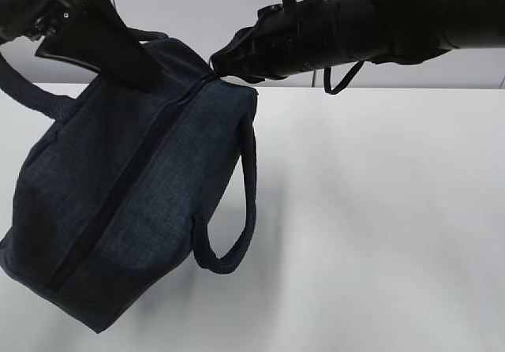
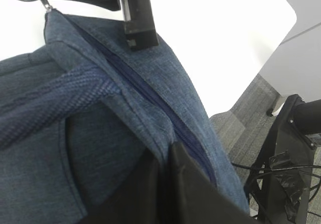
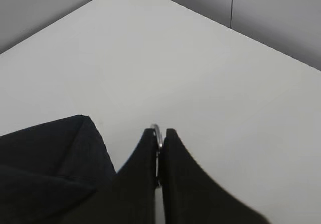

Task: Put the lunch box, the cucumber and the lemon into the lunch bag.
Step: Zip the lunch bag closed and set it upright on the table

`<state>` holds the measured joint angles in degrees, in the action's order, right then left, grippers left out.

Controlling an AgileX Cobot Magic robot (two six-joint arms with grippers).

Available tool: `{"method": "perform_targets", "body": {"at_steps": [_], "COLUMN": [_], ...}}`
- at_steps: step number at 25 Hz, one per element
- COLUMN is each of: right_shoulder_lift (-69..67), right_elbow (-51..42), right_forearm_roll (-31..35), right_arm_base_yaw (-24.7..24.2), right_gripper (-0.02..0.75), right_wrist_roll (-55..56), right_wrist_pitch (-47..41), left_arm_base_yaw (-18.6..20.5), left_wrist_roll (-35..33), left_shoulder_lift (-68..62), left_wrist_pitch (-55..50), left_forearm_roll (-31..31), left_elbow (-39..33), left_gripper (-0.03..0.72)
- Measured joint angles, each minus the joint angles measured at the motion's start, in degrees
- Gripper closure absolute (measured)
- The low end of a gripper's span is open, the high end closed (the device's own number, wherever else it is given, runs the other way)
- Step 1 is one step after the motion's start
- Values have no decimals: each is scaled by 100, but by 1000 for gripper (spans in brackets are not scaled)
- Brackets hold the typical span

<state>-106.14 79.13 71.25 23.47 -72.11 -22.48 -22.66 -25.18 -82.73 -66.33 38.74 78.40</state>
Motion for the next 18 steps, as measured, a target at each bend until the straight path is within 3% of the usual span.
{"method": "perform_targets", "body": {"at_steps": [13, 16, 18], "right_shoulder_lift": [2, 2, -27], "right_elbow": [0, 0, 0], "right_forearm_roll": [164, 276, 276], "right_arm_base_yaw": [-12, -51, -139], "right_gripper": [715, 623, 513], "right_wrist_roll": [10, -1, -22], "right_wrist_pitch": [-35, 84, 334], "left_arm_base_yaw": [0, 0, -11], "left_wrist_roll": [4, 66, 79], "left_shoulder_lift": [0, 20, 108], "left_wrist_pitch": [-22, -128, -352], "left_forearm_roll": [0, 40, 154], "left_elbow": [0, 0, 0], "left_gripper": [696, 696, 696]}}
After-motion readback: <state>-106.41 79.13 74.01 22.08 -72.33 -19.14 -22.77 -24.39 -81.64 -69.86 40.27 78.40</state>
